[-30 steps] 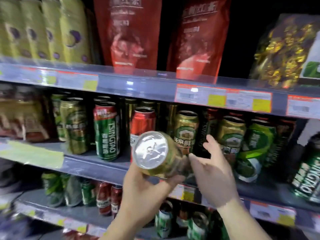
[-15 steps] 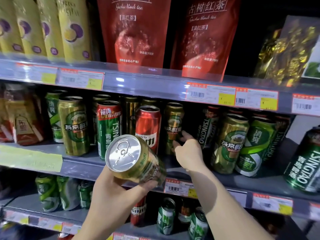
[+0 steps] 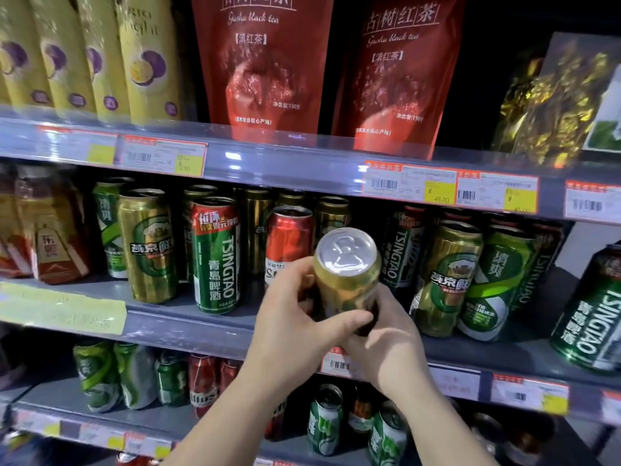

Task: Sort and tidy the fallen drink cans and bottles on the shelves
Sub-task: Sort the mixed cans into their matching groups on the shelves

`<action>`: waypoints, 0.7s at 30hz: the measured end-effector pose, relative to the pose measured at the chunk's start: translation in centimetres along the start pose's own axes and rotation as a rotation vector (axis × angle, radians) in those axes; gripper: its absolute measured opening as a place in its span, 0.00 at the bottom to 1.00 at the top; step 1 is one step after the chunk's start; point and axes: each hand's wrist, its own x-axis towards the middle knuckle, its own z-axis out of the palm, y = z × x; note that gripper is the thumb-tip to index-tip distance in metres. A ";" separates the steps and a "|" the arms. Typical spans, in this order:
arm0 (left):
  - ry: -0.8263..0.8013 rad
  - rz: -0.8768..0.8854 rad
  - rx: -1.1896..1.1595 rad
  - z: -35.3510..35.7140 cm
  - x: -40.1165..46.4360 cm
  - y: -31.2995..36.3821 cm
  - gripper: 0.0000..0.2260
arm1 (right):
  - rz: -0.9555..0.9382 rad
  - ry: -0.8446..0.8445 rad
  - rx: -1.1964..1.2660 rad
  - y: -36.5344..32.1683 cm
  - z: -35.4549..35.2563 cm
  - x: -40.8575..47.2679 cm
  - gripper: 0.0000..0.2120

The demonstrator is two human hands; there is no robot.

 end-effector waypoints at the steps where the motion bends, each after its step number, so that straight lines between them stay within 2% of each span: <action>1: 0.062 0.022 0.060 -0.3 0.2 -0.2 0.29 | 0.044 0.013 -0.084 0.5 -0.2 0.4 0.23; 4: 0.248 -0.052 0.175 -1.2 0.7 -1.9 0.39 | 0.158 0.066 -0.356 1.1 -0.4 1.6 0.34; 7: 0.139 -0.244 0.237 -1.0 0.8 -3.3 0.47 | 0.198 -0.040 -0.300 0.4 -0.5 2.9 0.27; 10: 0.079 -0.320 0.318 -0.3 1.6 -4.0 0.48 | 0.217 -0.097 -0.261 -0.3 -0.4 4.2 0.26; 12: 0.105 -0.348 0.400 -0.2 2.5 -4.3 0.44 | 0.221 -0.097 -0.252 -0.3 -0.2 4.6 0.27; 16: 0.108 -0.293 0.457 -0.4 3.0 -4.9 0.26 | 0.184 -0.051 -0.189 0.3 -0.1 4.5 0.28; 21: 0.191 -0.111 0.155 -1.6 0.7 -4.4 0.25 | 0.120 -0.030 -0.108 0.4 0.8 4.7 0.29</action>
